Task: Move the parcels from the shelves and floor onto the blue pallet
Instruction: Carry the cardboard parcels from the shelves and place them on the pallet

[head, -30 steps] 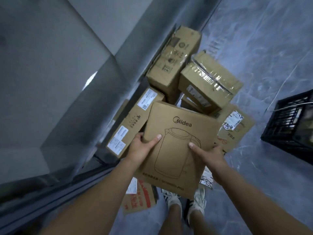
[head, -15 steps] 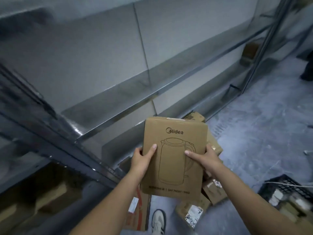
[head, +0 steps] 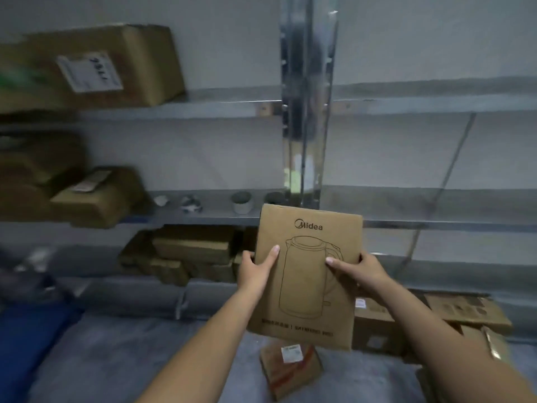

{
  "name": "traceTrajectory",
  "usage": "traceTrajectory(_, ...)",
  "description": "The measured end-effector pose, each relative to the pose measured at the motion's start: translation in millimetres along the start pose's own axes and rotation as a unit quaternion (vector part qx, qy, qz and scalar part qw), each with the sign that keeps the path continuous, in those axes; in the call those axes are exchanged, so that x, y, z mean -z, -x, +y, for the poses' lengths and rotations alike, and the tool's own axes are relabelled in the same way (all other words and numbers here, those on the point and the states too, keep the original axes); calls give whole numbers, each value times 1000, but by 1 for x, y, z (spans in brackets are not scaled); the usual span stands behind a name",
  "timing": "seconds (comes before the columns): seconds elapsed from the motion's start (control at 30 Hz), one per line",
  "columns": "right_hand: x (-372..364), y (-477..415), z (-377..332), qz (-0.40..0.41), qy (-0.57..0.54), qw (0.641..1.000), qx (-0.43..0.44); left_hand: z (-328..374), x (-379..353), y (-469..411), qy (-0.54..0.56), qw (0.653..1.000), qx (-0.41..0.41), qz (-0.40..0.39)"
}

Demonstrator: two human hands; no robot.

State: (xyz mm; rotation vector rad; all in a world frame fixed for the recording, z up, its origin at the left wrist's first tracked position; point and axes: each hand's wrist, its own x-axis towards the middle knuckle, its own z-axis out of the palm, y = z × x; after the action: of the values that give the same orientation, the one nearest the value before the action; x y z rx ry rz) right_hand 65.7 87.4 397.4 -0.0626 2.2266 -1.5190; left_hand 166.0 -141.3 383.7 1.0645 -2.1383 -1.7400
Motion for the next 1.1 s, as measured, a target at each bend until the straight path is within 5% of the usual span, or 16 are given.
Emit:
traceTrajectory(0.23,-214,4,-91,-150,62,984,79,-53,216,-5,66,983,50,163)
traceTrajectory(0.57,-535,83,-179,-350,125,914,164,-153,503,50,108,924,86,357)
traceTrajectory(1.1,-803,81,-249,-506,186,817,205,-232,690,1,163,865,108,463)
